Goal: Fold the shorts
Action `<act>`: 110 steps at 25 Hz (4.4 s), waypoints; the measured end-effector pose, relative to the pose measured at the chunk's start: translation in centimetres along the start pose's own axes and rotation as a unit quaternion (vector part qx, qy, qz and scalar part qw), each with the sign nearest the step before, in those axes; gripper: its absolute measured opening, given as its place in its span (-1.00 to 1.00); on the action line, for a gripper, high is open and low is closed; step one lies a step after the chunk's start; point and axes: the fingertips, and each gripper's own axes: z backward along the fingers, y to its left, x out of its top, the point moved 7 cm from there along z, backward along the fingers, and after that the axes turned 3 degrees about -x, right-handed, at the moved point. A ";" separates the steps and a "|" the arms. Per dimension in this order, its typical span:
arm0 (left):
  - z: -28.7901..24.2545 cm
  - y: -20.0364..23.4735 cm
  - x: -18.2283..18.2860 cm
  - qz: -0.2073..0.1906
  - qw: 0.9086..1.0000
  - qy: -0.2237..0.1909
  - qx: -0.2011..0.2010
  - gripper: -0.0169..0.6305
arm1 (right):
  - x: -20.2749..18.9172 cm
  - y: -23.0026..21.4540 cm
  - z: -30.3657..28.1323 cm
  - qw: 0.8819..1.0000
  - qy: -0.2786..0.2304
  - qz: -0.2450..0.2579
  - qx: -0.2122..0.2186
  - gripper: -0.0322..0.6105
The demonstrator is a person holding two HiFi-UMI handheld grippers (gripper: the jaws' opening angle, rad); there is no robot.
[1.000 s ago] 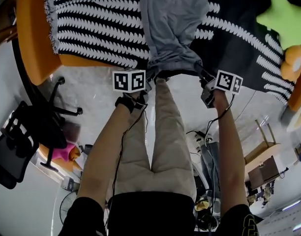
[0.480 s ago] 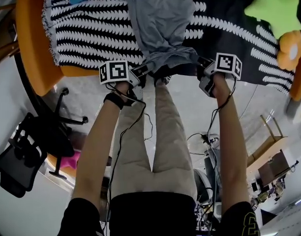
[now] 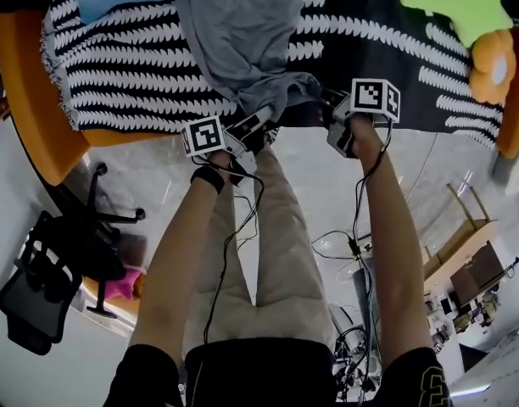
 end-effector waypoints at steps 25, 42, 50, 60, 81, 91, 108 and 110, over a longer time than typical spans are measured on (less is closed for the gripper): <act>-0.5 2.3 0.1 -0.107 0.971 0.084 0.196 -0.76 | -0.7 -0.4 0.4 0.999 -0.019 -0.008 0.041 -0.71; 16.5 -5.5 -8.2 -0.027 0.957 0.259 0.130 -0.80 | -20.0 5.8 4.3 0.997 0.061 0.030 0.027 -0.77; 18.3 -7.3 -9.4 0.019 0.962 0.232 0.141 -0.80 | -21.9 6.7 5.6 0.997 0.064 -0.014 0.049 -0.77; 11.5 -11.7 5.9 -0.023 0.983 0.164 0.077 -0.78 | -6.6 11.6 3.8 0.993 -0.005 -0.027 0.113 -0.77; -0.3 -18.5 26.7 -0.265 0.954 0.091 0.110 -0.01 | 18.6 19.6 -0.3 0.969 -0.140 0.129 0.156 -0.02; 4.8 -7.2 21.7 -0.303 0.915 0.123 0.237 0.02 | 9.3 10.4 -3.9 0.960 -0.060 0.269 -0.046 -0.12; 2.7 -11.8 21.5 -0.300 0.945 0.108 0.073 -0.81 | 10.7 14.5 -2.8 0.962 -0.085 0.247 0.080 -0.79; 4.0 -13.7 21.4 -0.306 0.947 0.097 0.018 -0.81 | 10.5 14.8 -0.7 0.962 -0.107 0.223 0.112 -0.80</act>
